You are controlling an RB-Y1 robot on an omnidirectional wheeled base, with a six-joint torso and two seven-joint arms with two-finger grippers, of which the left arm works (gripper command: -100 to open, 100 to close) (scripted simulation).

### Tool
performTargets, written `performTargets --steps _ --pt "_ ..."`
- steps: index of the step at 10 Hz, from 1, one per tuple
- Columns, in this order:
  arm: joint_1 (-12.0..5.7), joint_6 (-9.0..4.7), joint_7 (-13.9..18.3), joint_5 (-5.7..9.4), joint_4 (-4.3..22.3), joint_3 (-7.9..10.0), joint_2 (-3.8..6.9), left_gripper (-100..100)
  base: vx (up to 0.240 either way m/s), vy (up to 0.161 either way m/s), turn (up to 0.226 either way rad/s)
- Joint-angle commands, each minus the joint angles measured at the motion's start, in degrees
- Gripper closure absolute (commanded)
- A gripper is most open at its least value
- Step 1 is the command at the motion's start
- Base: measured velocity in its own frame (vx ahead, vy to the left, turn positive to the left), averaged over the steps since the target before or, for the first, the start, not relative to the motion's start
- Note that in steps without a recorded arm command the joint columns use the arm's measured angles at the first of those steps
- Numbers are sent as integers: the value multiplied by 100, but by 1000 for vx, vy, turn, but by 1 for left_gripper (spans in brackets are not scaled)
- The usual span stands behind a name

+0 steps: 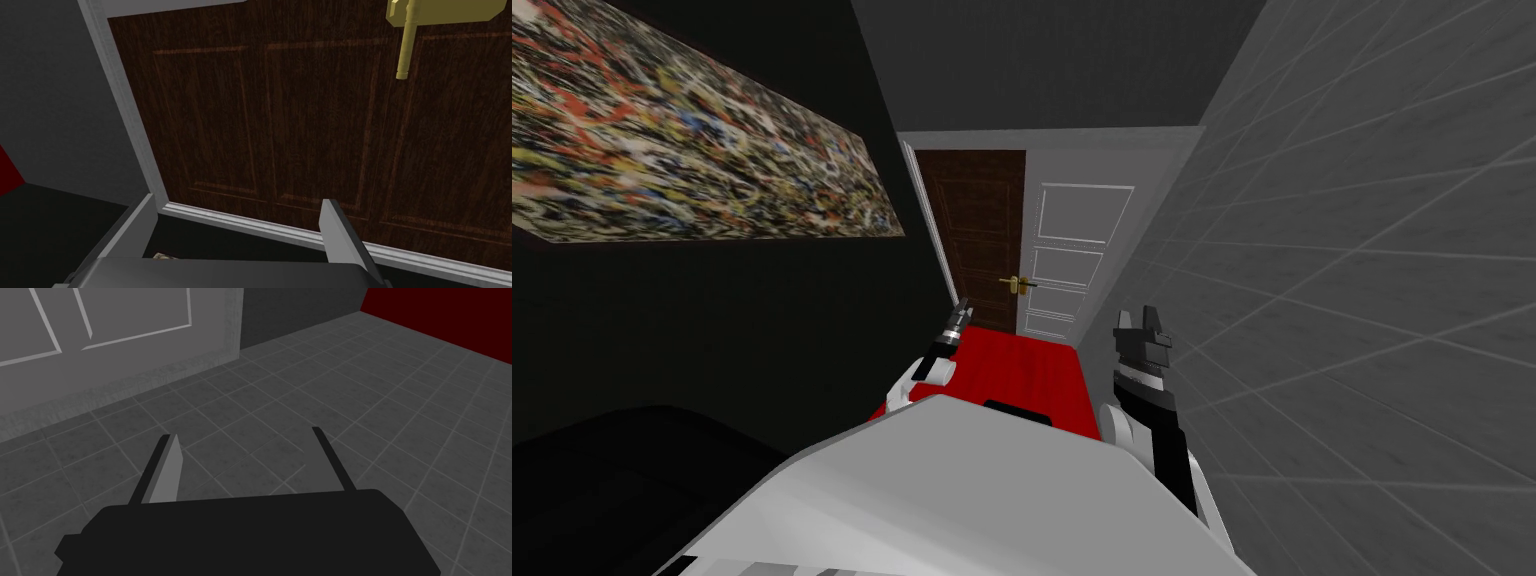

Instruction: Pull the door open

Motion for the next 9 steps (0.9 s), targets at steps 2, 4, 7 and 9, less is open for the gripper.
performTargets --steps 2,4,7,9 --pt "-122 14 87 43 295 21 84 -100 102 -7 -65" --pt "-224 19 151 76 538 40 152 -100 94 -12 -61" --pt "-378 26 248 127 902 67 253 -100 107 -10 -64" --pt "-480 30 312 160 1143 86 320 -100 93 1 -64"
